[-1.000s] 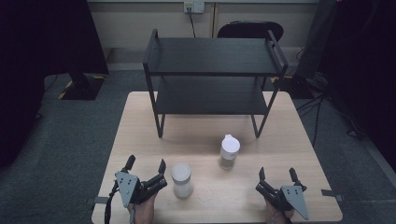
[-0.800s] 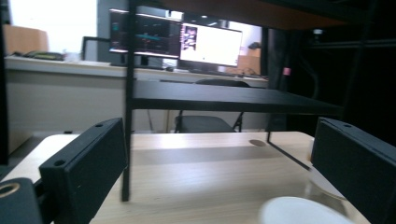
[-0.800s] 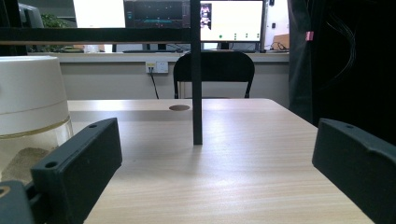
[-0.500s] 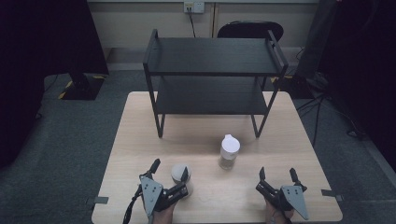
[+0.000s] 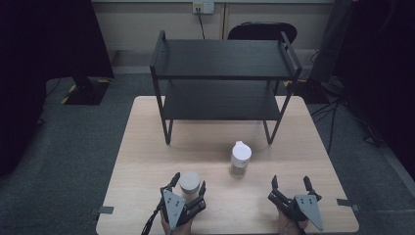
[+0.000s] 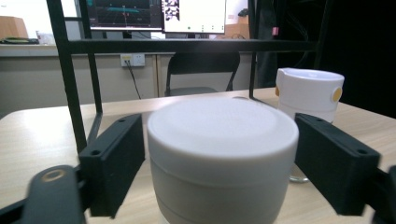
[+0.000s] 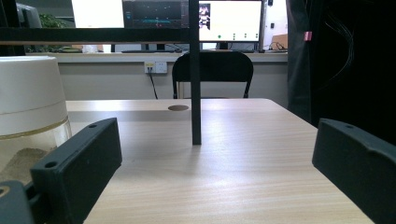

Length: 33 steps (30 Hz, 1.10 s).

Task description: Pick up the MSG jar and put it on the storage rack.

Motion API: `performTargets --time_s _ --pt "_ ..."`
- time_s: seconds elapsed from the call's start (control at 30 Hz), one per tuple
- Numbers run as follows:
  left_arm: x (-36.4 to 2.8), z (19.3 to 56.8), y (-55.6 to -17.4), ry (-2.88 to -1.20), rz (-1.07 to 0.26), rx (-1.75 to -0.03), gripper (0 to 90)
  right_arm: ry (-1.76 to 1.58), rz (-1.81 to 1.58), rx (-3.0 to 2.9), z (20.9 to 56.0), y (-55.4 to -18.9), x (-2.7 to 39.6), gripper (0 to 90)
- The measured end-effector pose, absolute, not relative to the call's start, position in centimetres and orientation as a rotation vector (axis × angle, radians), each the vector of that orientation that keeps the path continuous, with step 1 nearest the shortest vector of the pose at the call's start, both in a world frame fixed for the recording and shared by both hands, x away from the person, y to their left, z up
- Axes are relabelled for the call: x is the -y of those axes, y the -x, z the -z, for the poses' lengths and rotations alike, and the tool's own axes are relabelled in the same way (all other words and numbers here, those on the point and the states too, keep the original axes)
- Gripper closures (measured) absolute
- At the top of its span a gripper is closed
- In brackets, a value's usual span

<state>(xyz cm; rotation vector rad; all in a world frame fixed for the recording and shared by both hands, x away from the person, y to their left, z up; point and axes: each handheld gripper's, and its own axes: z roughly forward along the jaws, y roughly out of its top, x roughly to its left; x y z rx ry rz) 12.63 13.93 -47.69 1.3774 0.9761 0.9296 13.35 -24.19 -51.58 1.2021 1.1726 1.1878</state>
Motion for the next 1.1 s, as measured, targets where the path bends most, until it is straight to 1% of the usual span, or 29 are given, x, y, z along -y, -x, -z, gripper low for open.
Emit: performTargets --time_s 0.13,0.23,0.33,0.83,1.1 --pt "-13.95 47.91 -12.64 -1.378 -0.928 -0.977 26.4 -1.202 -1.188 -1.173 51.58 -13.35 24.19 0.0" --pt "-14.07 47.90 -12.70 -1.385 -0.926 -0.979 28.5 -1.202 -1.188 -1.173 51.58 -13.35 24.19 0.0" --pt "-14.22 47.88 -12.82 -1.390 -0.913 -0.980 33.5 -1.202 -1.188 -1.172 51.58 -13.35 24.19 0.0" --pt "-14.03 48.30 -12.59 -1.374 -0.931 -0.973 34.3 -1.203 -1.186 -1.172 51.58 -13.35 24.16 0.0" --pt "-14.40 48.21 -12.77 -1.378 -0.913 -0.959 34.4 -1.203 -1.186 -1.171 51.57 -13.36 24.15 0.0"
